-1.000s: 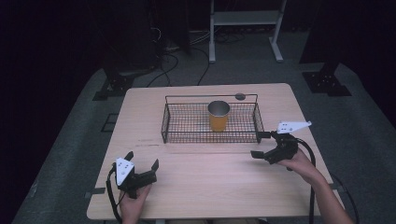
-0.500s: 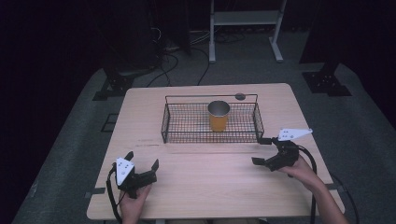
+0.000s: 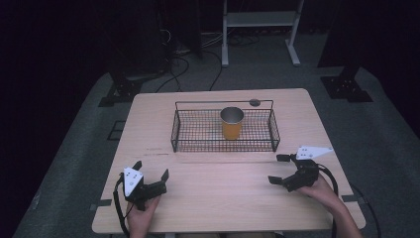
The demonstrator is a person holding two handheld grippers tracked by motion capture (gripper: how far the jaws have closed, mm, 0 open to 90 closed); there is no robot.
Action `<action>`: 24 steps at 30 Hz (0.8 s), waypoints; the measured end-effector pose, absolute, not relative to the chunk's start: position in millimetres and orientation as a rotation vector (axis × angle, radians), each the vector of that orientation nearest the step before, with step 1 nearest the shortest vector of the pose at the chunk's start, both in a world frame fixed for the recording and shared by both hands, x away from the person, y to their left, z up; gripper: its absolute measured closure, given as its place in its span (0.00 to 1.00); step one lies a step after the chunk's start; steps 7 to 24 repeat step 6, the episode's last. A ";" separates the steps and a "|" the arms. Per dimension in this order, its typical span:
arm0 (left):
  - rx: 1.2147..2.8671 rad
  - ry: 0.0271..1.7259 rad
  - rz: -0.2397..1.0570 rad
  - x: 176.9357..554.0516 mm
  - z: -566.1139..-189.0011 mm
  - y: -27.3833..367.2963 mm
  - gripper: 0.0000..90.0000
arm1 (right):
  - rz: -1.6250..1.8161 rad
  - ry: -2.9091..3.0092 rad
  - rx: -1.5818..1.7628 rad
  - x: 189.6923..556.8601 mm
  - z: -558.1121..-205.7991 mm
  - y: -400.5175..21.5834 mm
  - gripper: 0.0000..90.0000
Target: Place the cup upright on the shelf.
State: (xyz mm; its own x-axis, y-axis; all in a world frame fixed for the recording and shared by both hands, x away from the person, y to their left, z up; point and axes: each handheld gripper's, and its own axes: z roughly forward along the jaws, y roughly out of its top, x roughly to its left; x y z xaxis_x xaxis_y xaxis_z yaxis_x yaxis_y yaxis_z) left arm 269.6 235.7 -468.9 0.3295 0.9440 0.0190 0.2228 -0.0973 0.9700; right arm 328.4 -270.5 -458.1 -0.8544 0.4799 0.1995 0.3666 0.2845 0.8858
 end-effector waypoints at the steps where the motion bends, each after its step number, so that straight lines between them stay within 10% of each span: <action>1: 1.564 1.093 0.878 269.7 -468.9 235.5 0.00 | 1.624 2.426 0.804 325.3 -459.0 -270.8 0.02; 24: 1.567 1.091 0.879 269.8 -468.9 235.3 0.00 | 1.613 2.400 0.808 310.1 -463.6 -271.9 0.02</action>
